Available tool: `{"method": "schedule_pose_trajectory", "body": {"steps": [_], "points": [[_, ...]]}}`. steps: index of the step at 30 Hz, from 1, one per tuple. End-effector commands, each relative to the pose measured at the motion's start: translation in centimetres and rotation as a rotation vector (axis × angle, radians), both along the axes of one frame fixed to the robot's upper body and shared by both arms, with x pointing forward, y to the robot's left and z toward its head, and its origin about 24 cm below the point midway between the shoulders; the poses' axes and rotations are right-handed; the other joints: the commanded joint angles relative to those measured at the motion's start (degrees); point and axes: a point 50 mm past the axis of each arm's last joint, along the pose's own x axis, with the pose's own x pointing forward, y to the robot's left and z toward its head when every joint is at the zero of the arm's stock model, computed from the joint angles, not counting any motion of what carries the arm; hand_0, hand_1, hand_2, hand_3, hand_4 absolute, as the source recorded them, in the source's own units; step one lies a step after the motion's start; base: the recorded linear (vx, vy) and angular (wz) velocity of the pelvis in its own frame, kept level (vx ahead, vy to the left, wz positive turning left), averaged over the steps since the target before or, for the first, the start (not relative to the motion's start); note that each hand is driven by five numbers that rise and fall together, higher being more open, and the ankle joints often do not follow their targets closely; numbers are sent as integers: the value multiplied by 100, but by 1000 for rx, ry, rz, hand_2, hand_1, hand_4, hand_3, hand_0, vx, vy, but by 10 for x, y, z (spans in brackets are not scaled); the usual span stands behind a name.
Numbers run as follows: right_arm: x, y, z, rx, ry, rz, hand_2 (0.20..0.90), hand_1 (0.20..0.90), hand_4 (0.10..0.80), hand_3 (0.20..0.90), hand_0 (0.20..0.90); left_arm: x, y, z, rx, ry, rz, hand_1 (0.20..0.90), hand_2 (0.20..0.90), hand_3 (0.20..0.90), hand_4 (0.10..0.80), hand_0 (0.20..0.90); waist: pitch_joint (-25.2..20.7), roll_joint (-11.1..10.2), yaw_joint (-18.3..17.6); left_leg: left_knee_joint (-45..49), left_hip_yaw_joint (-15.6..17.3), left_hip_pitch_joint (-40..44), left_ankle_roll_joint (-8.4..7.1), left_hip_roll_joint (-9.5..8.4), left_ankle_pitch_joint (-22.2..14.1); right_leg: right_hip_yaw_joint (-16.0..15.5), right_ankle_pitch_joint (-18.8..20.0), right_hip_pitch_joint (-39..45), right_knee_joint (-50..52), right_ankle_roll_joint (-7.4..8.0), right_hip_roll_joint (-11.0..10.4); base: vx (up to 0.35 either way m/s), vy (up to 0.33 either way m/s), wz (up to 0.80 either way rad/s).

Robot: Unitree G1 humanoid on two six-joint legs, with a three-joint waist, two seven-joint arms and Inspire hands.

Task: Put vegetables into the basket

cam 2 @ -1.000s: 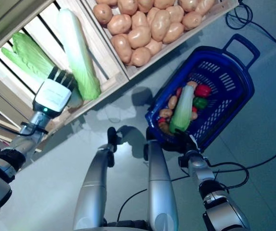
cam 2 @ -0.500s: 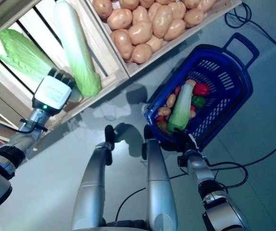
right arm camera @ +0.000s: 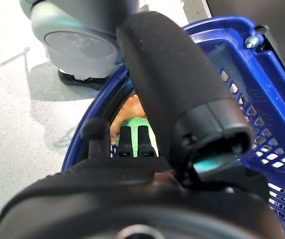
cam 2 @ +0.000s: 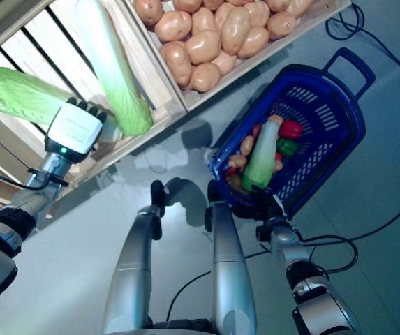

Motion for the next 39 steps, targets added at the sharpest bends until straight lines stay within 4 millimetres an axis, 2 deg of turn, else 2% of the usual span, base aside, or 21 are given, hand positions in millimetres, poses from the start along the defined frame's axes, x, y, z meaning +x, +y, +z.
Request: {"method": "schedule_pose_trajectory", "body": {"steps": [1, 6, 14, 15, 17, 21, 24, 28, 32, 33, 39], "points": [[-16, -2, -15, 3, 37, -40, 900, 900, 800, 900, 900, 3, -3, 61, -126, -319, -122, 300, 300, 300, 400, 300, -21, 121, 7, -320, 342, 479, 224, -244, 53, -20, 603, 770, -927, -73, 91, 28, -43, 1], [-23, -2, -24, 25, 64, -74, 900, 900, 800, 900, 900, 0, -15, 77, -227, -387, -234, 300, 300, 300, 400, 300, -21, 113, 75, -865, 261, 1200, 184, -291, 173, -70, 678, 1535, -1533, -36, 16, 27, -38, 1], [-44, -2, -45, 56, 135, -119, 900, 900, 800, 900, 900, -7, -25, 66, -425, -405, -346, 300, 300, 300, 400, 300, -433, 51, 231, -1658, 68, 1981, 215, -388, 350, -268, 903, 2381, -2440, 44, -187, 66, -43, 3], [-52, 0, -52, 64, 162, -137, 900, 900, 800, 900, 900, -11, -30, 58, -545, -403, -390, 300, 300, 300, 400, 300, -551, 14, 294, -1860, 7, 2232, 225, -389, 369, -326, 963, 2655, -2689, 83, -248, 128, -57, 3], [-58, 0, -57, 70, 182, -149, 900, 900, 800, 900, 900, -15, -33, 54, -584, -402, -426, 300, 300, 300, 400, 300, -631, -3, 337, -1989, -34, 2395, 242, -396, 376, -371, 979, 2834, -2820, 103, -274, 100, -43, 4], [-76, -1, -70, 87, 227, -186, 900, 900, 800, 900, 900, -25, -47, 46, -777, -372, -554, 300, 300, 300, 400, 300, -802, -41, 449, -2299, -96, 2767, 268, -395, 388, -480, 1047, 3253, -3155, 167, -339, 85, -37, 4], [-97, 0, -84, 112, 271, -224, 900, 900, 800, 900, 900, -39, -59, 42, -936, -367, -650, 300, 300, 300, 400, 300, -1002, -72, 543, -2555, -197, 3168, 281, -379, 362, -603, 1062, 3721, -3443, 194, -364, 109, -33, 15], [-120, 8, -98, 162, 335, -262, 900, 900, 800, 900, 900, -53, -68, 39, -1122, -310, -727, 300, 300, 300, 400, 300, -1281, -111, 615, -2856, -284, 3605, 282, -329, 369, -719, 1094, 4227, -3781, 230, -365, 151, -40, 9], [-141, 18, -108, 228, 358, -299, 900, 900, 800, 900, 900, -70, -69, 33, -1397, -243, -802, 300, 300, 300, 400, 300, -1574, -187, 697, -3135, -314, 4027, 289, -278, 348, -751, 1135, 4694, -4113, 272, -346, 183, -51, 14], [-143, 24, -109, 249, 347, -314, 900, 900, 800, 900, 900, -76, -70, 30, -1522, -214, -841, 300, 300, 300, 400, 300, -1664, -212, 729, -3223, -339, 4145, 289, -260, 348, -765, 1155, 4814, -4196, 285, -336, 164, -56, 8], [-136, 37, -101, 301, 268, -347, 900, 900, 800, 900, 900, -85, -80, 20, -1801, -73, -946, 300, 300, 300, 400, 300, -1891, -288, 775, -3332, -347, 4409, 306, -223, 329, -733, 1237, 5050, -4322, 315, -320, 97, -29, 8]]}}
